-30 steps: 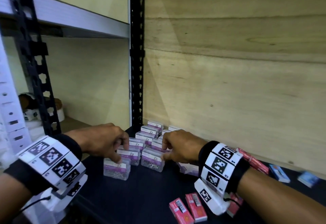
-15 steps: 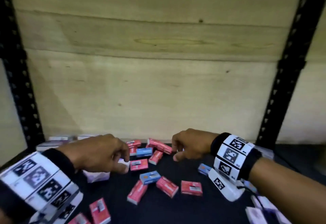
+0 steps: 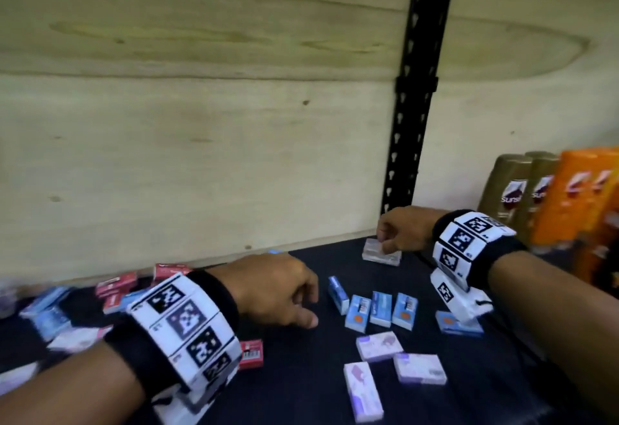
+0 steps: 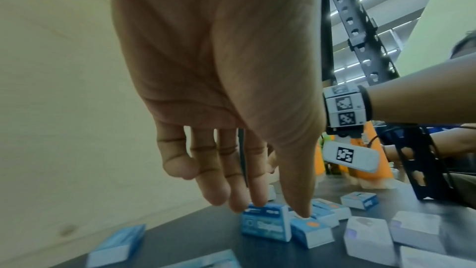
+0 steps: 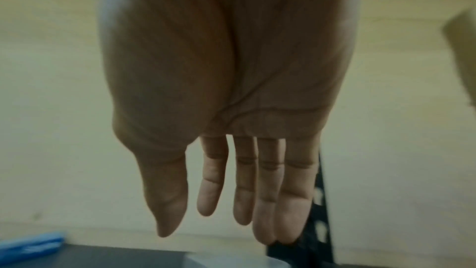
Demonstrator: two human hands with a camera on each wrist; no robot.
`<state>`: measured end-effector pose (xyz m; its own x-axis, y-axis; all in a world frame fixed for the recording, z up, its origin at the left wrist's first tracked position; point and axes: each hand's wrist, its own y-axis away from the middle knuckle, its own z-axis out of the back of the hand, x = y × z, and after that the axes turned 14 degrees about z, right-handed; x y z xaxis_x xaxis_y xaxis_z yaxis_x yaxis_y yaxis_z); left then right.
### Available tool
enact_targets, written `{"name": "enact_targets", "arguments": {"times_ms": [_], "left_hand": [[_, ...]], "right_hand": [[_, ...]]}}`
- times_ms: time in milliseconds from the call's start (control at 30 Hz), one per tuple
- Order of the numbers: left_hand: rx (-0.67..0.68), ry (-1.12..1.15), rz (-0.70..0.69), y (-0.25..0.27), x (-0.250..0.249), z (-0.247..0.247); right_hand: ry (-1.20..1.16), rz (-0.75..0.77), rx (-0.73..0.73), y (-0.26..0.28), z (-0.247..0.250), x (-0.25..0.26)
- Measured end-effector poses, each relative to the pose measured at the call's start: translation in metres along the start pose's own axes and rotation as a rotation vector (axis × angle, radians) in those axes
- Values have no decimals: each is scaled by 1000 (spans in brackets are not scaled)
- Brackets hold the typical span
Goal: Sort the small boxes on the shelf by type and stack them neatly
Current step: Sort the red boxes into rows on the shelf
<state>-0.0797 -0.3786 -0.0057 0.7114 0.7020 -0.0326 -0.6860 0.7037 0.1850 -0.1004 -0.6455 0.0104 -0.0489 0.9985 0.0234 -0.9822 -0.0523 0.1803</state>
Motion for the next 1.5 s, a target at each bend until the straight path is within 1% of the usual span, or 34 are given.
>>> {"name": "enact_targets", "arguments": {"times_ms": [67,133,300,433,500,567,667,733,833,933,1033,1133,1233,1300,1333,1433,1500], "left_hand": [[0,-32,-9,-13,-13,-2],[6,-53,23,-23,-18,-5],[49,-92,118,-33,-15,-10],[58,-76,165,-32,-6,-13],[39,-74,180,-29,-3,-12],[-13,-55,192,-25,1,-7],[-102,-10,204,-18,9,1],[-151,42,216,-13,17,5],[-204,135,225,-5,28,8],[-250,203,214,8,39,8],[-259,239,217,24,48,8],[-257,273,261,45,63,9],[-238,261,338,74,85,13],[-222,234,409,101,105,15],[-209,225,446,115,115,16],[-185,202,566,161,145,15],[-177,187,643,186,159,14]], "right_hand": [[-3,-19,1,-4,-5,-14],[-8,-33,8,-10,-11,-23],[-22,-66,71,-24,-23,-29],[-13,-82,75,-33,-29,-28],[-24,-76,79,-32,-26,-27],[-138,-49,60,-30,-19,-21],[-456,4,24,-25,-7,-2],[-573,45,53,-21,-1,19],[-668,158,95,-21,3,51],[-753,243,103,-23,5,84],[-809,317,106,-26,6,112],[-840,386,130,-31,5,137],[-883,443,116,-36,3,162],[-830,458,98,-43,-1,182],[-750,470,89,-46,-3,192],[-376,561,46,-58,-12,226],[-225,614,49,-60,-17,251]]}}
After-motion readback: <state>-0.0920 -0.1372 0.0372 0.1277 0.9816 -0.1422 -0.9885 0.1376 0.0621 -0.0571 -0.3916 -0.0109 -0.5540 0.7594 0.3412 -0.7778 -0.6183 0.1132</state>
